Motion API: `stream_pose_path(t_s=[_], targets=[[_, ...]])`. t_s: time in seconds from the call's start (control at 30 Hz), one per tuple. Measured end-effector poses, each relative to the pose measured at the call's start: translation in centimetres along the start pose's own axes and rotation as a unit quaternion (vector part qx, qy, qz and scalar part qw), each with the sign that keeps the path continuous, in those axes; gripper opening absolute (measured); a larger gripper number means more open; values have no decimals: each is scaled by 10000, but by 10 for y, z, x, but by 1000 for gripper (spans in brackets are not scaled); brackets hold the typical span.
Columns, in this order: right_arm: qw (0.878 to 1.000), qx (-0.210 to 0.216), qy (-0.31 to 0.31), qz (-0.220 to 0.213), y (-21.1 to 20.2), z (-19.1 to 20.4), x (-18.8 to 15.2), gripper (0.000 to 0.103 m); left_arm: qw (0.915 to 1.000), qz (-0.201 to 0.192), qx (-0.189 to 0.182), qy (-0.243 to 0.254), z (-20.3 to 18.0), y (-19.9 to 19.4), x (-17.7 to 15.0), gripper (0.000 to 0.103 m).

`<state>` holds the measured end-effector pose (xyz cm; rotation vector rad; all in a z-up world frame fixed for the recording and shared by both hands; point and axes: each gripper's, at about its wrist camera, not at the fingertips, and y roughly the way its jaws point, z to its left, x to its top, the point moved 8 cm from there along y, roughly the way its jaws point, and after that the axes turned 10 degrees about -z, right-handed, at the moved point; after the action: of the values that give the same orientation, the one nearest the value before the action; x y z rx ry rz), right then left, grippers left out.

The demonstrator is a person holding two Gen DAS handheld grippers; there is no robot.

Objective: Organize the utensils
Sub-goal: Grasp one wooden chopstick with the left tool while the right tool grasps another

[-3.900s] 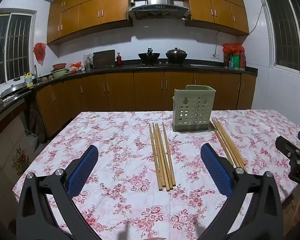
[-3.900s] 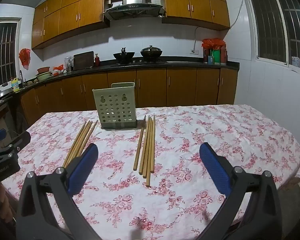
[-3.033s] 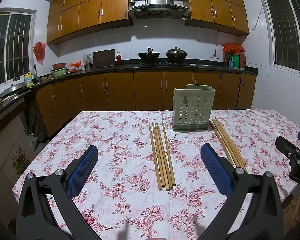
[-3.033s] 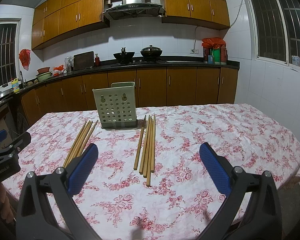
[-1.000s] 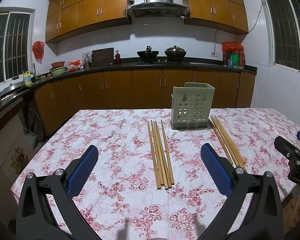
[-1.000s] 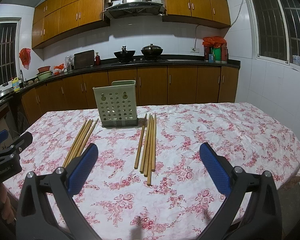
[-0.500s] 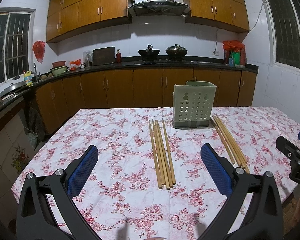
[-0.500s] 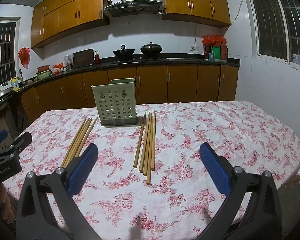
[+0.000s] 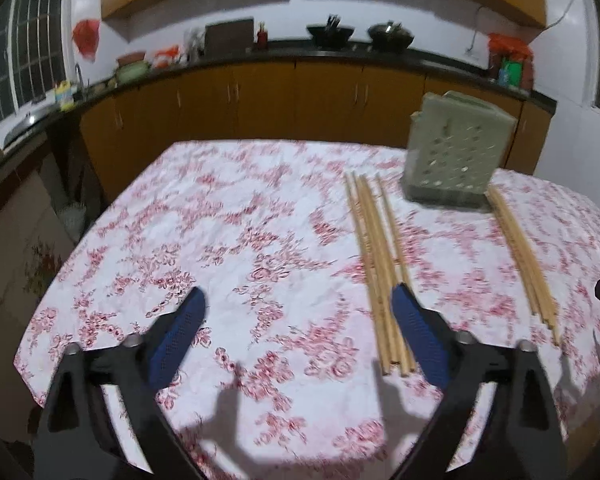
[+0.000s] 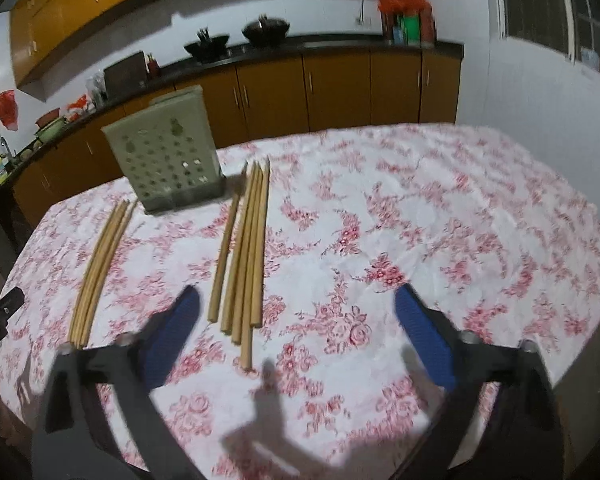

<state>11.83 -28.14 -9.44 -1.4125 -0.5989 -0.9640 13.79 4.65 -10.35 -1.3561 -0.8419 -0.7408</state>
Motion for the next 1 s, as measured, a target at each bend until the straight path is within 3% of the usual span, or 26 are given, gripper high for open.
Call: stream_pose_path(t_s=[0.17, 0.4, 0.7, 0.8, 1.0], targets=[[9978, 305, 145, 568, 42, 8, 0, 50, 9991, 394, -125, -22, -2, 27, -4, 61], [9926, 517, 27, 1094, 82, 25, -9, 24, 9970, 646, -420, 98, -21, 47, -8, 51], [9930, 347, -214, 1108, 95, 21, -12, 10, 9924, 910, -829, 16, -36, 61, -13, 35], [9936, 277, -288, 1053, 96, 20, -12, 10, 9908, 981, -926, 8, -40, 64, -13, 27], [9938, 287, -278, 1040, 96, 19, -12, 10, 9894, 1041, -1002, 137, -47, 64, -14, 23]])
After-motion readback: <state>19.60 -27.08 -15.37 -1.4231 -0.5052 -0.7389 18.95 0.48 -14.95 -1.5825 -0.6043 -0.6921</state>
